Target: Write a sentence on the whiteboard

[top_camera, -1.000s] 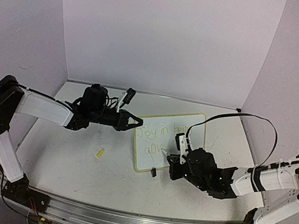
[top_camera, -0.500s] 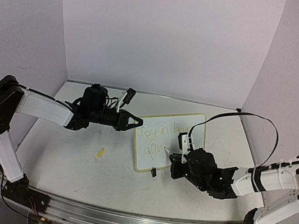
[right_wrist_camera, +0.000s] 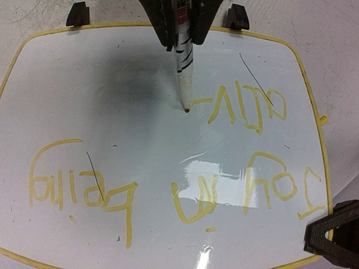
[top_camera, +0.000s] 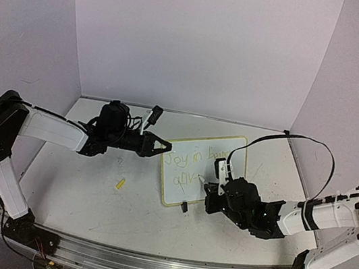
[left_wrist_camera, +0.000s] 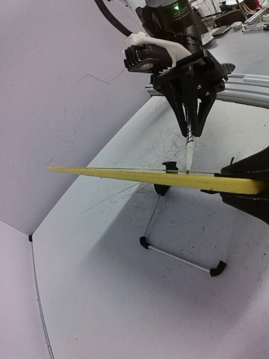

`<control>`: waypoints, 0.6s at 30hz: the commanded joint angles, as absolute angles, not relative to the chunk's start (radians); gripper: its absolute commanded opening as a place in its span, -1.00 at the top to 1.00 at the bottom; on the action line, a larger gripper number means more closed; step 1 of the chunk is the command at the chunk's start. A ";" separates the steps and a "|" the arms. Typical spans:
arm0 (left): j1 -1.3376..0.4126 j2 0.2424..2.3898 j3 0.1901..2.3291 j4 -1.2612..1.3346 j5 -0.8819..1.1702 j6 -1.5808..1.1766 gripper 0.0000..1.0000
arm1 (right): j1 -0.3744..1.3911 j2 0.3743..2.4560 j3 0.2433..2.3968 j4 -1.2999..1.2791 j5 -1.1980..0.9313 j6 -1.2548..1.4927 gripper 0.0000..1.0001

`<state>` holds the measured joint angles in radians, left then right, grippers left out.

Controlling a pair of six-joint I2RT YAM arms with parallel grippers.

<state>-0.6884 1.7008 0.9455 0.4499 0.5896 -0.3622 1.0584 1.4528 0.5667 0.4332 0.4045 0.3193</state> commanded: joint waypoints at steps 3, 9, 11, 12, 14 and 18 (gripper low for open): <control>-0.680 1.709 0.957 0.337 0.457 -0.291 1.00 | 1.052 1.474 0.605 0.482 0.402 0.298 1.00; -0.680 1.706 0.955 0.337 0.456 -0.290 1.00 | 1.052 1.484 0.608 0.492 0.382 0.292 1.00; -0.680 1.708 0.954 0.337 0.457 -0.290 1.00 | 1.052 1.487 0.612 0.492 0.378 0.291 1.00; -0.680 1.709 0.955 0.337 0.458 -0.291 1.00 | 1.052 1.488 0.614 0.493 0.375 0.290 1.00; -0.680 1.708 0.954 0.337 0.456 -0.291 1.00 | 1.052 1.488 0.613 0.490 0.370 0.292 1.00; -0.680 1.707 0.953 0.336 0.452 -0.288 1.00 | 1.058 1.485 0.604 0.474 0.361 0.302 1.00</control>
